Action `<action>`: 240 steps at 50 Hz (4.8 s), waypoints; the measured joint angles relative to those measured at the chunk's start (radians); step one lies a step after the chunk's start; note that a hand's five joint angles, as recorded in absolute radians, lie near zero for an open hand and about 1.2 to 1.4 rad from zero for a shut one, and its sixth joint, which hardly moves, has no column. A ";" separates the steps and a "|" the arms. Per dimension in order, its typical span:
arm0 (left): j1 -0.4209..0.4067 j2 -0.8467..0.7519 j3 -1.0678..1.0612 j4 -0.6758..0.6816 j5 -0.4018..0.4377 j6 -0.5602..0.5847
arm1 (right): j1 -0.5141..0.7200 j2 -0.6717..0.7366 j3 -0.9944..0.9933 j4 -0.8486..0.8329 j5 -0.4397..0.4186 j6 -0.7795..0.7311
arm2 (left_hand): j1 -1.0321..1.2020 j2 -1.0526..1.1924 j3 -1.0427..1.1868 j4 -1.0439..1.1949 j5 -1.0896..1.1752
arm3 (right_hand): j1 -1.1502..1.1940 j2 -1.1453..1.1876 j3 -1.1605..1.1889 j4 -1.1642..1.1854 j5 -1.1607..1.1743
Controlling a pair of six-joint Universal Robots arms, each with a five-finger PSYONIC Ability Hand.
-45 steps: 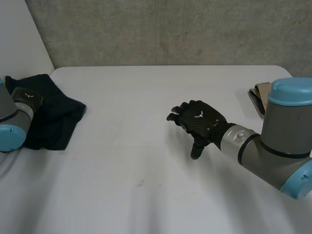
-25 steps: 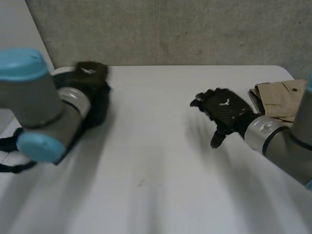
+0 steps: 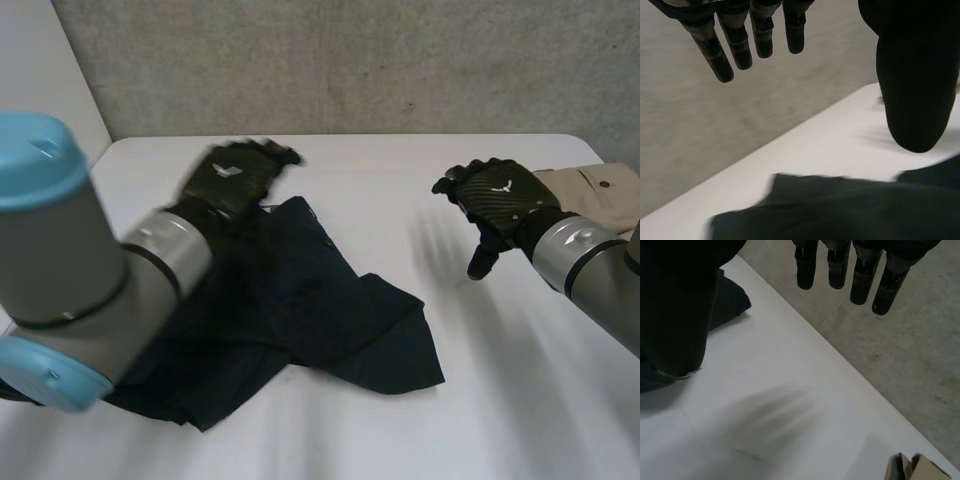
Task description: Fold the laundry.
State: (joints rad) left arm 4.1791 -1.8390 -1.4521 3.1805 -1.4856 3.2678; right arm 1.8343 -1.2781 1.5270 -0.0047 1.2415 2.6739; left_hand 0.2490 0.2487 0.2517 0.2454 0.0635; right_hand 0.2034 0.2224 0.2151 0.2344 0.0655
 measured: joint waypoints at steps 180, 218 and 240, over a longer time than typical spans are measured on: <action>0.135 0.226 -0.281 -0.066 -0.225 -0.140 | 0.371 0.743 -1.349 0.258 0.048 -0.203 | 0.041 0.043 0.041 0.048 0.059 | 0.789 0.941 0.967 0.953 0.912; -0.089 -0.148 -0.048 -0.088 -0.242 -0.337 | 0.358 0.418 -0.843 0.299 0.258 -0.171 | 0.041 0.049 0.041 0.049 0.059 | 0.790 0.940 0.967 0.954 0.921; -0.129 -0.427 0.211 -0.098 -0.238 -0.330 | 0.336 0.322 -0.646 0.216 0.250 -0.136 | 0.804 0.930 0.923 0.940 0.898 | 0.789 0.940 0.967 0.954 0.935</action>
State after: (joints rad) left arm 4.0498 -2.2658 -1.2408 3.0829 -1.7232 2.9377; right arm 2.1703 -0.9565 0.8806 0.2114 1.4910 2.5375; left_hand 1.0528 1.1782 1.1750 1.1853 0.9611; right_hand 0.9926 1.1626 1.1822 1.1881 1.0002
